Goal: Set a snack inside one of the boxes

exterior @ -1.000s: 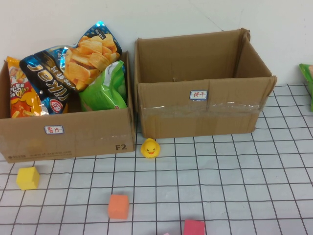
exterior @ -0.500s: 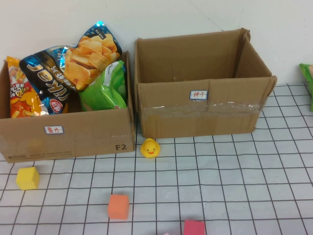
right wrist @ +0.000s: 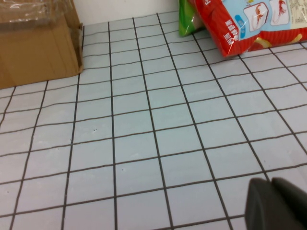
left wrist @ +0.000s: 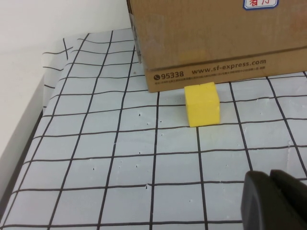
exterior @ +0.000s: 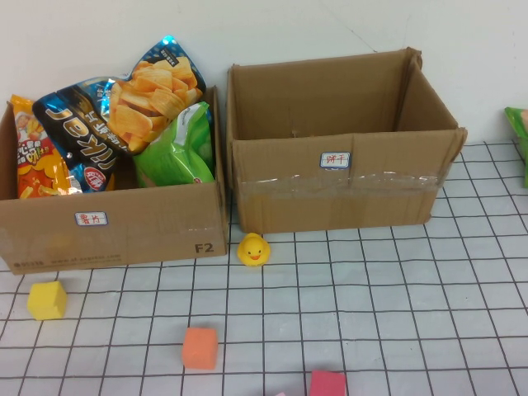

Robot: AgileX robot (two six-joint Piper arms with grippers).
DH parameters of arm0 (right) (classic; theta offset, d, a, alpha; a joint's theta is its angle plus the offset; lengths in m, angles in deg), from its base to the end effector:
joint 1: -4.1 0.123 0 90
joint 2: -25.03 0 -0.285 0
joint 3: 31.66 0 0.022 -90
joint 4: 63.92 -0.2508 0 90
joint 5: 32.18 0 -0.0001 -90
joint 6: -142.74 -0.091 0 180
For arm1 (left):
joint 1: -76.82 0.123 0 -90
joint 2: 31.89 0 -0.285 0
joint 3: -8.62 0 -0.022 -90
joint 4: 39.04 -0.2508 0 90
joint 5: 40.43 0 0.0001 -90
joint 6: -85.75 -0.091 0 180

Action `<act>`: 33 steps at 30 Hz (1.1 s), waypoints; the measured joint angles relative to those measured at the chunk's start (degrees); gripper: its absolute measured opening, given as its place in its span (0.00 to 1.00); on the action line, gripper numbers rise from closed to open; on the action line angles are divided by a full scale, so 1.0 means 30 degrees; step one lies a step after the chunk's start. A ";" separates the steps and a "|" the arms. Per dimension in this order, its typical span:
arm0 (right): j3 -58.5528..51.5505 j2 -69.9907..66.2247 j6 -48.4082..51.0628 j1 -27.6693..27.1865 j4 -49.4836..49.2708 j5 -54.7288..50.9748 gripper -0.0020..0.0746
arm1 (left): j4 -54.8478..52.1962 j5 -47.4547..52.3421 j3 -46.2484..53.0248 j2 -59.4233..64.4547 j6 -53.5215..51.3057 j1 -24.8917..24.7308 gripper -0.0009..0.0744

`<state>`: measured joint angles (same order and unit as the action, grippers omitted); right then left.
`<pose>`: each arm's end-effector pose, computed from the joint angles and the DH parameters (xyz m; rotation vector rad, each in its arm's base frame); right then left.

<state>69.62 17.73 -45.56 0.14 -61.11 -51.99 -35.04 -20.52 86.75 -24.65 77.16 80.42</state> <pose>0.0533 -0.0052 0.1737 0.1663 1.8392 0.0053 0.0533 0.0012 0.1771 0.0364 1.8370 0.0814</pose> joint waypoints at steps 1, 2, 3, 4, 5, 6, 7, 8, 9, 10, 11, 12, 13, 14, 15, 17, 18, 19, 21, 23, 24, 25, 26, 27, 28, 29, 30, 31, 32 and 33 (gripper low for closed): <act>0.0000 0.0000 0.0000 0.0000 0.0000 0.0000 0.03 | 0.0000 0.0000 0.0000 0.0000 0.0000 0.0000 0.01; 0.0000 0.0000 0.0000 0.0000 0.0000 0.0000 0.03 | 0.0000 0.0000 0.0000 0.0000 0.0000 0.0000 0.01; 0.0000 0.0000 0.0000 0.0000 0.0000 0.0000 0.03 | 0.0000 0.0000 0.0000 0.0000 0.0041 0.0000 0.01; 0.0000 0.0000 0.0000 0.0000 0.0000 0.0000 0.03 | 0.0000 0.0000 0.0000 0.0000 0.0132 0.0000 0.01; 0.0000 0.0000 0.0000 0.0000 0.0000 0.0000 0.03 | 0.0013 0.0000 0.0000 0.0000 0.0215 0.0000 0.01; 0.0000 0.0000 0.0000 0.0000 0.0000 0.0000 0.03 | 0.0013 0.0000 0.0000 0.0000 0.0289 0.0000 0.01; 0.0000 0.0000 0.0000 0.0000 -0.0032 0.0000 0.03 | 0.0013 0.0000 0.0000 0.0000 0.0377 0.0000 0.01; 0.0000 0.0000 0.0000 0.0000 -0.0032 0.0000 0.03 | 0.0013 0.0000 0.0000 0.0000 0.0378 0.0000 0.01; 0.0000 0.0000 0.0000 0.0000 -0.0032 0.0000 0.03 | 0.0013 0.0000 0.0000 0.0000 0.0403 0.0000 0.01; 0.0000 0.0000 0.0000 0.0000 -0.0032 0.0000 0.03 | 0.0044 0.0000 0.0000 0.0000 0.0403 0.0000 0.01; 0.0000 0.0000 0.0000 0.0000 -0.0032 0.0000 0.03 | 0.0044 0.0000 0.0000 0.0000 0.0403 0.0000 0.01; 0.0000 0.0000 0.0000 0.0000 -0.0032 0.0000 0.03 | 0.0044 0.0000 0.0000 0.0000 0.0403 0.0000 0.01; 0.0000 0.0000 0.0000 0.0000 -0.0032 0.0000 0.03 | 0.0044 0.0000 0.0000 0.0000 0.0403 0.0000 0.01; 0.0000 0.0000 0.0000 0.0000 -0.0032 0.0000 0.03 | 0.0044 0.0000 0.0000 0.0000 0.0403 0.0000 0.01; 0.0000 0.0000 0.0000 0.0000 -0.0032 0.0000 0.03 | 0.0044 0.0000 0.0000 0.0000 0.0403 0.0000 0.01; 0.0000 0.0000 0.0000 0.0000 -0.0032 0.0000 0.03 | 0.0044 0.0000 0.0000 0.0000 0.0403 0.0000 0.01; 0.0000 0.0000 0.0000 0.0000 -0.0032 0.0000 0.03 | 0.0044 0.0000 0.0000 0.0000 0.0403 0.0000 0.01; 0.0000 0.0000 0.0000 0.0000 -0.0032 0.0000 0.03 | 0.0056 0.0000 0.0000 0.0000 0.0403 0.0000 0.01; 0.0000 0.0000 0.0000 0.0000 -0.0032 0.0000 0.03 | 0.0088 0.0000 0.0000 0.0000 0.0403 0.0000 0.01; 0.0000 0.0000 0.0000 0.0000 -0.0032 0.0000 0.03 | 0.0088 0.0000 0.0000 0.0000 0.0403 0.0000 0.01; 0.0000 0.0000 0.0000 0.0000 -0.0032 0.0000 0.03 | 0.0088 0.0000 0.0000 0.0000 0.0403 0.0000 0.01; 0.0000 0.0000 0.0000 0.0000 -0.0032 0.0000 0.03 | 0.0088 0.0000 0.0000 0.0000 0.0403 0.0000 0.01; 0.0000 0.0000 0.0000 0.0000 -0.0032 0.0000 0.03 | 0.0088 0.0000 0.0000 0.0000 0.0403 0.0000 0.01; 0.0000 0.0000 0.0000 0.0000 -0.0032 0.0000 0.03 | 0.0088 0.0000 0.0000 0.0000 0.0403 0.0000 0.01; 0.0000 0.0000 0.0000 0.0000 -0.0032 0.0000 0.03 | 0.0088 0.0000 0.0000 0.0000 0.0403 0.0000 0.01; 0.0000 0.0000 0.0000 0.0000 -0.0032 0.0000 0.03 | 0.0088 0.0000 0.0000 0.0000 0.0403 0.0000 0.01; 0.0000 0.0000 0.0000 0.0000 -0.0032 0.0000 0.03 | 0.0088 0.0000 0.0000 0.0000 0.0403 0.0000 0.01; 0.0000 0.0000 0.0000 0.0000 -0.0032 0.0000 0.03 | 0.0088 0.0000 0.0000 0.0000 0.0403 0.0000 0.01; 0.0000 0.0000 0.0000 0.0000 -0.0032 0.0000 0.03 | 0.0088 0.0000 0.0000 0.0000 0.0403 0.0000 0.01; 0.0000 0.0000 0.0000 0.0000 -0.0032 0.0000 0.03 | 0.0088 0.0000 0.0000 0.0000 0.0403 0.0000 0.01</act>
<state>69.62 17.73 -45.56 0.14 -61.20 -51.99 -34.78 -20.52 86.75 -24.65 78.37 80.42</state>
